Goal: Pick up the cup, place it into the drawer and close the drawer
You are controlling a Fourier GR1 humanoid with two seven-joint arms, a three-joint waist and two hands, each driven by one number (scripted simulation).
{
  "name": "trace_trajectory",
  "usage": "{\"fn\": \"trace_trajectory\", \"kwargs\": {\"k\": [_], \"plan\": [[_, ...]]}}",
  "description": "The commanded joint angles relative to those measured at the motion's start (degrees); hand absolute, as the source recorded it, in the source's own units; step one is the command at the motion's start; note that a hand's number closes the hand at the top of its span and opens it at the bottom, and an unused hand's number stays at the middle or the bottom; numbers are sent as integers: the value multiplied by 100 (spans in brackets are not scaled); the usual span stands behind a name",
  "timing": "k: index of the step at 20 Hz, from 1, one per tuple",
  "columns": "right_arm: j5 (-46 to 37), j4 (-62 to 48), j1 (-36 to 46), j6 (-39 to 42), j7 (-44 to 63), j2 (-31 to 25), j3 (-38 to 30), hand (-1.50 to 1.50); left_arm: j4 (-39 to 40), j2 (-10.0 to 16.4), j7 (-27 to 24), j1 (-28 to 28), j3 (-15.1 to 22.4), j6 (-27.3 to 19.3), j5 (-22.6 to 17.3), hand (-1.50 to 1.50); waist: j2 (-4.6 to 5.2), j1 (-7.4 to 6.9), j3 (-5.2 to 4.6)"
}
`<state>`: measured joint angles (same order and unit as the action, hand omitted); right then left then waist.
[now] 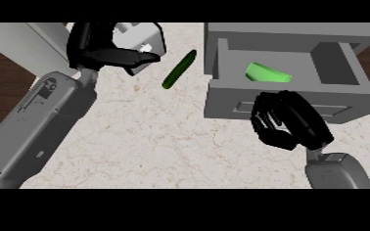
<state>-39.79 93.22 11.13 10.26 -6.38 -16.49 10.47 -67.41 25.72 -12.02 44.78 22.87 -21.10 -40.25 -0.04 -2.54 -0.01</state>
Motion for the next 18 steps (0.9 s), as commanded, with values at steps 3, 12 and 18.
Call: {"fn": "trace_trajectory", "kwargs": {"k": [3,12,18], "plan": [[-1183,-1665,753,-739,-360,118,442,150,-516,384,-246,-1016,-300,432,-128,-150,28,-13,2],[-1179,-5110,2527,-1631,-1463,424,-377,150,-1469,752,115,-1639,-594,450,56,-150,47,18,11],[-1094,-6680,3734,-1637,-1706,372,-842,150,-959,626,-404,-1788,-834,1060,20,-150,137,-56,10]]}}
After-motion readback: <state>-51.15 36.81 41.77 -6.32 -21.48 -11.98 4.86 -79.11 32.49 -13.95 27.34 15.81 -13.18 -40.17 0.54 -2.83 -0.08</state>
